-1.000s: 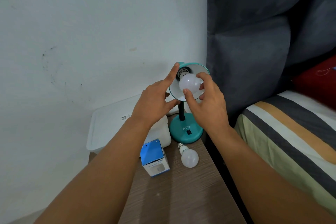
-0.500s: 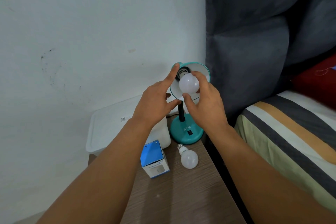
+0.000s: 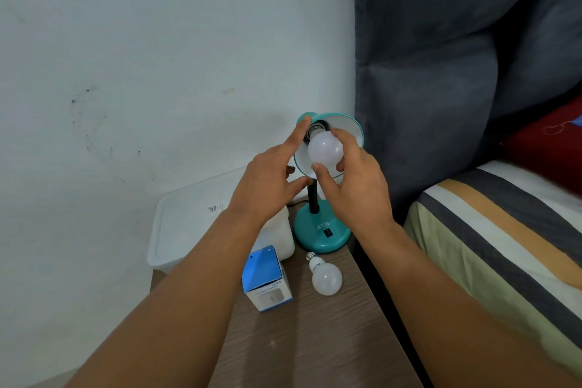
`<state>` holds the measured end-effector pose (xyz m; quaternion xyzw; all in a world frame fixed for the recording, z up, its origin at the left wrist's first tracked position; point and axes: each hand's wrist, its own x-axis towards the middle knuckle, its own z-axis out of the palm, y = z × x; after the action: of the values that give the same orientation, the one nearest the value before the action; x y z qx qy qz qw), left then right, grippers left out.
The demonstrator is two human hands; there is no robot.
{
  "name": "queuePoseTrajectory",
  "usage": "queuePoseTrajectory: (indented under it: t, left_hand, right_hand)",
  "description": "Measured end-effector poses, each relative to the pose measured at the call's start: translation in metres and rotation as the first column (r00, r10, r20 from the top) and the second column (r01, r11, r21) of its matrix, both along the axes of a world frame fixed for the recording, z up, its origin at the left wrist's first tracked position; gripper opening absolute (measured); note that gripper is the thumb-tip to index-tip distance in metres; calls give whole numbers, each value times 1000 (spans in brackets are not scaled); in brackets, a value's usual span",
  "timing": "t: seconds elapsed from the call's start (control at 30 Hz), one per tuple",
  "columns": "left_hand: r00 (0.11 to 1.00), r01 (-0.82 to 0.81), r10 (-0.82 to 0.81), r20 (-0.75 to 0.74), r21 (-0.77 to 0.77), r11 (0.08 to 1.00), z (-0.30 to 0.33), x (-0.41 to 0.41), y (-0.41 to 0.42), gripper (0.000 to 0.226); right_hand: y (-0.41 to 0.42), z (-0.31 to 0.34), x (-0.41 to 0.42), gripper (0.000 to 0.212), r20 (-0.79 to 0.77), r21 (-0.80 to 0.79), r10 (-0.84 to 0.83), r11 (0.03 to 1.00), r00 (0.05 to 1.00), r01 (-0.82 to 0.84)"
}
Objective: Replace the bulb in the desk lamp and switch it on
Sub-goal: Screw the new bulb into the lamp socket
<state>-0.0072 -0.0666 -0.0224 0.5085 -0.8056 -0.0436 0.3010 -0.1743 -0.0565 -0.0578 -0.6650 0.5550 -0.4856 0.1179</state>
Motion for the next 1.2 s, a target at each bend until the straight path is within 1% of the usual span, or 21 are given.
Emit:
queuePoseTrajectory:
  t: [0.13, 0.23, 0.33, 0.47, 0.57, 0.67, 0.73, 0.83, 0.9, 1.0, 1.07, 1.13, 1.2]
  left_hand:
    - [1000, 5, -5, -16, 1, 1000, -1, 0, 0, 97]
    - [1000, 1, -1, -17, 2, 1000, 0, 1, 2, 96]
    - [1000, -7, 7, -12, 2, 1000, 0, 1, 3, 97]
    - [1000, -7, 7, -2, -7, 1000, -1, 0, 3, 96]
    - [1000, -8, 8, -5, -7, 1000, -1, -1, 3, 94]
    - [1000, -4, 4, -1, -8, 1000, -2, -1, 2, 95]
    - [1000, -6, 6, -10, -3, 1000, -2, -1, 2, 95]
    - [1000, -5, 5, -22, -7, 1000, -2, -1, 3, 93]
    - [1000, 2, -2, -29, -4, 1000, -2, -1, 3, 93]
    - [1000, -1, 1, -29, -2, 1000, -2, -1, 3, 94]
    - [1000, -3, 3, -27, 3, 1000, -1, -1, 3, 94]
    - [1000, -8, 8, -16, 6, 1000, -1, -1, 3, 95]
    - [1000, -12, 12, -15, 5, 1000, -2, -1, 4, 94]
  right_hand:
    - [-1, 4, 1, 59, 50, 83, -39, 996, 998, 34]
    - [-3, 6, 0, 56, 52, 116, -71, 991, 996, 64]
    - [-5, 5, -1, 54, 76, 103, -85, 992, 994, 77]
    - [-4, 4, 1, 62, 128, 61, -43, 997, 991, 35]
    - [-4, 3, 0, 51, 68, 47, -9, 999, 998, 5]
    - [-4, 2, 1, 46, 75, 52, 6, 999, 997, -10]
    - [-4, 2, 2, 52, 84, 61, 18, 998, 996, -23]
    - [-4, 0, 2, 70, 35, 67, 26, 997, 999, -29]
    - [-4, -1, 0, 73, 43, 66, 30, 997, 999, -33]
    - [-4, -4, -1, 64, 36, 32, 37, 999, 999, -38]
    - [-4, -4, -1, 58, 57, 37, 30, 999, 998, -32]
    - [-5, -1, -1, 59, 101, 72, 8, 997, 995, -15]
    - [-5, 1, -2, 65, 120, 94, 7, 995, 993, -18]
